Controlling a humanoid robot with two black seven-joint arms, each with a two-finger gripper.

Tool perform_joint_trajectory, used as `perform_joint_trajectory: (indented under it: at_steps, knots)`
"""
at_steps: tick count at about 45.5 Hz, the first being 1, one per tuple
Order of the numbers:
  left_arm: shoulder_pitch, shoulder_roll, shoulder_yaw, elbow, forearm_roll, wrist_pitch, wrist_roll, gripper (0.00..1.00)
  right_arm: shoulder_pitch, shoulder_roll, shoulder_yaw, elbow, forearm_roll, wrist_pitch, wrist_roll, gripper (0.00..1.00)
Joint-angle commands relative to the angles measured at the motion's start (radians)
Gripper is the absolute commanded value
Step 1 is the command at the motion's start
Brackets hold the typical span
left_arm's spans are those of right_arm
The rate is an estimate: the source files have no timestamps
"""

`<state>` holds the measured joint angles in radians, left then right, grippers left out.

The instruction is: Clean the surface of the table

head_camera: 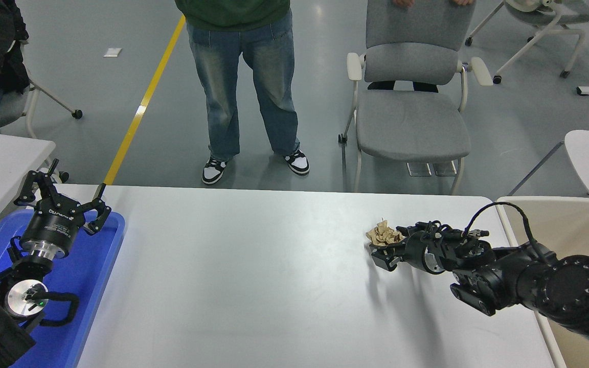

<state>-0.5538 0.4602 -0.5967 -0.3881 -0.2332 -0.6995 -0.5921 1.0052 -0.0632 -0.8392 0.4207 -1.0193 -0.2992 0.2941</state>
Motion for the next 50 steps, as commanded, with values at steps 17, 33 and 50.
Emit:
perform_joint_trajectory:
  at_steps: [17, 33, 50]
  knots:
    - [0.000, 0.000, 0.000, 0.000, 0.000, 0.000, 0.000, 1.00, 0.046, -0.018, 0.034, 0.020, 0.025, 0.058, -0.001, 0.00]
    - [0.000, 0.000, 0.000, 0.000, 0.000, 0.000, 0.000, 1.00, 0.184, -0.224, 0.126, 0.325, 0.061, 0.081, -0.004, 0.00]
    - [0.000, 0.000, 0.000, 0.000, 0.000, 0.000, 0.000, 1.00, 0.423, -0.694, 0.170, 0.785, 0.051, 0.178, 0.000, 0.00]
